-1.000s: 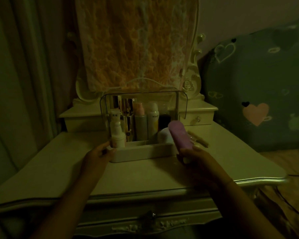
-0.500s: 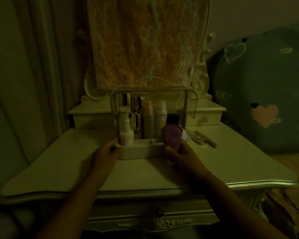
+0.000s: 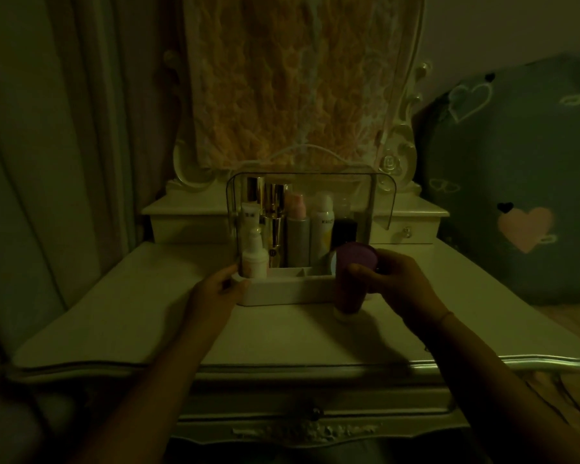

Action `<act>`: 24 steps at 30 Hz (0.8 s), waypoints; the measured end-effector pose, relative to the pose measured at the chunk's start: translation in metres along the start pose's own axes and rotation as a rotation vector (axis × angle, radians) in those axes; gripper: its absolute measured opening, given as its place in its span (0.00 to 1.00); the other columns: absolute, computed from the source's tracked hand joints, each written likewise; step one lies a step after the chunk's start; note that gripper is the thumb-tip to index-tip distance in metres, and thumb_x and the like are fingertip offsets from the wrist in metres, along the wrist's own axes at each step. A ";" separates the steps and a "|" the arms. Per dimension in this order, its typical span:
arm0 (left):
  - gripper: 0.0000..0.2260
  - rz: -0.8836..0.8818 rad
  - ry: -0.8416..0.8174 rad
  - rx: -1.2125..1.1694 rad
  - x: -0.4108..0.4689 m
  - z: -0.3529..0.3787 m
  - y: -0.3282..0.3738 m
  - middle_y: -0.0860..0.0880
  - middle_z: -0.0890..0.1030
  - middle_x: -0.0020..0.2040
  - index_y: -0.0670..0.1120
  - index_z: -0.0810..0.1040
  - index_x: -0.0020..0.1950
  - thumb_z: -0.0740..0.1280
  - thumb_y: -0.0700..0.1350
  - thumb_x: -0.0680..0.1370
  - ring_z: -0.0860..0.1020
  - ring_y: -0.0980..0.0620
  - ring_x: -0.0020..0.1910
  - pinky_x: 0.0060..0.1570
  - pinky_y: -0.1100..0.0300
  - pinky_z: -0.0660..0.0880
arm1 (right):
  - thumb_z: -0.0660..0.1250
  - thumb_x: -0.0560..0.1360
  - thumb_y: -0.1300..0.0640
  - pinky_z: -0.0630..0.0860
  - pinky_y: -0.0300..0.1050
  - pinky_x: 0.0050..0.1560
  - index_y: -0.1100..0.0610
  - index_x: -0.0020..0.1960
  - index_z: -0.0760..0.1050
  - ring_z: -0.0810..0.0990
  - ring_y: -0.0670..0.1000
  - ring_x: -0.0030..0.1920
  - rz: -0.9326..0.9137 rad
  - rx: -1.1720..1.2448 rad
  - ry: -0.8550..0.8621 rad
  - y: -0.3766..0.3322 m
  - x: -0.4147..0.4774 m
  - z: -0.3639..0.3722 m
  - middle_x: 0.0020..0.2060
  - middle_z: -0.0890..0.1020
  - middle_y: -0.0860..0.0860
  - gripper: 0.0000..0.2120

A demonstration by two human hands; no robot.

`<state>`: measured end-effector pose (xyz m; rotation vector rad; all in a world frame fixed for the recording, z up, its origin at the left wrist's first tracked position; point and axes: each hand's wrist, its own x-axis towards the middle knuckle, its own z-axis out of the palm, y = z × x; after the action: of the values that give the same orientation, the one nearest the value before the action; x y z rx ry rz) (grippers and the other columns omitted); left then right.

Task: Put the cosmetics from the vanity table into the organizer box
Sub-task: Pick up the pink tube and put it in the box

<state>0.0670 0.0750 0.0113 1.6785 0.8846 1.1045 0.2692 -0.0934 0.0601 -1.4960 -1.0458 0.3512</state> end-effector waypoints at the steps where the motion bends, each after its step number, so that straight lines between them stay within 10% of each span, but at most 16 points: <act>1: 0.18 0.003 -0.002 -0.001 -0.001 0.000 0.000 0.53 0.76 0.48 0.48 0.73 0.64 0.67 0.42 0.74 0.72 0.65 0.40 0.36 0.69 0.69 | 0.69 0.71 0.62 0.77 0.42 0.46 0.63 0.60 0.74 0.80 0.53 0.50 -0.001 -0.006 -0.016 -0.003 0.002 0.001 0.51 0.81 0.58 0.17; 14: 0.19 -0.028 -0.021 -0.052 -0.003 -0.002 0.004 0.45 0.80 0.56 0.46 0.73 0.64 0.68 0.42 0.73 0.77 0.55 0.47 0.38 0.69 0.70 | 0.69 0.71 0.62 0.78 0.36 0.40 0.62 0.59 0.75 0.79 0.44 0.44 -0.082 -0.032 -0.116 -0.045 0.074 0.047 0.43 0.80 0.46 0.16; 24: 0.19 -0.017 0.000 -0.017 0.000 -0.001 0.004 0.44 0.79 0.58 0.46 0.73 0.64 0.69 0.42 0.73 0.76 0.54 0.48 0.37 0.70 0.69 | 0.68 0.71 0.66 0.80 0.45 0.49 0.65 0.61 0.73 0.80 0.57 0.55 0.046 -0.029 -0.205 -0.017 0.075 0.068 0.56 0.79 0.63 0.19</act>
<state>0.0661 0.0739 0.0153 1.6547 0.8857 1.0979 0.2534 0.0050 0.0848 -1.5352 -1.1836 0.5325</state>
